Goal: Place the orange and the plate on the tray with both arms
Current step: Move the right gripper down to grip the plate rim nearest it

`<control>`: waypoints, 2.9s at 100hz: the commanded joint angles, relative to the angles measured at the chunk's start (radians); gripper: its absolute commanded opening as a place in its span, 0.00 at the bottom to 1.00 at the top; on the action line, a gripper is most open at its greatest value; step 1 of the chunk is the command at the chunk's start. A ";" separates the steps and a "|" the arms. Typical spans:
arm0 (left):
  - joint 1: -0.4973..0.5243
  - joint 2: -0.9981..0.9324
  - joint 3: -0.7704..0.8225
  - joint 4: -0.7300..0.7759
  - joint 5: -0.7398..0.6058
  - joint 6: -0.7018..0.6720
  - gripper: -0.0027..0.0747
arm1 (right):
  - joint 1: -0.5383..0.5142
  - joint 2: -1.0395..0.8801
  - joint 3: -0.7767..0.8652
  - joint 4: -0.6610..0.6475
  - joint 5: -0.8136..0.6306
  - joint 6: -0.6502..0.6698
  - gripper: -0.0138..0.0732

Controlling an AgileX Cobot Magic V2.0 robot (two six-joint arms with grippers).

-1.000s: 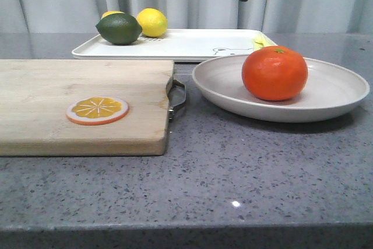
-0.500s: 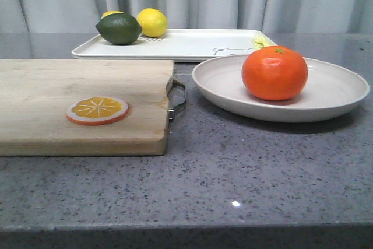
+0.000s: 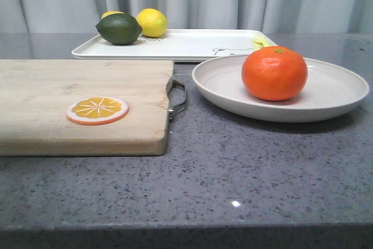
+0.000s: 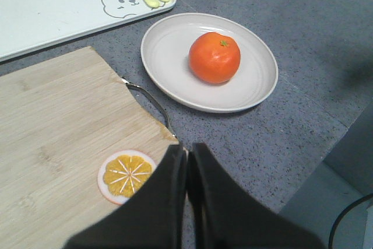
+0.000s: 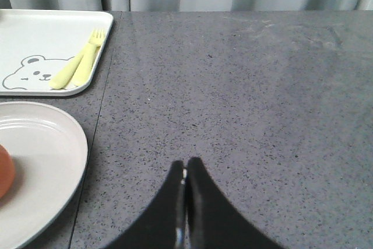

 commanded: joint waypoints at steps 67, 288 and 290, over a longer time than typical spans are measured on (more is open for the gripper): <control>0.005 -0.287 0.200 -0.019 -0.058 -0.006 0.01 | 0.001 0.067 -0.079 -0.007 0.030 0.000 0.08; 0.005 -0.287 0.200 -0.019 -0.056 -0.006 0.01 | 0.180 1.048 -0.695 0.257 0.440 -0.095 0.40; 0.005 -0.287 0.200 -0.019 -0.056 -0.006 0.01 | 0.180 1.049 -0.695 0.257 0.441 -0.095 0.38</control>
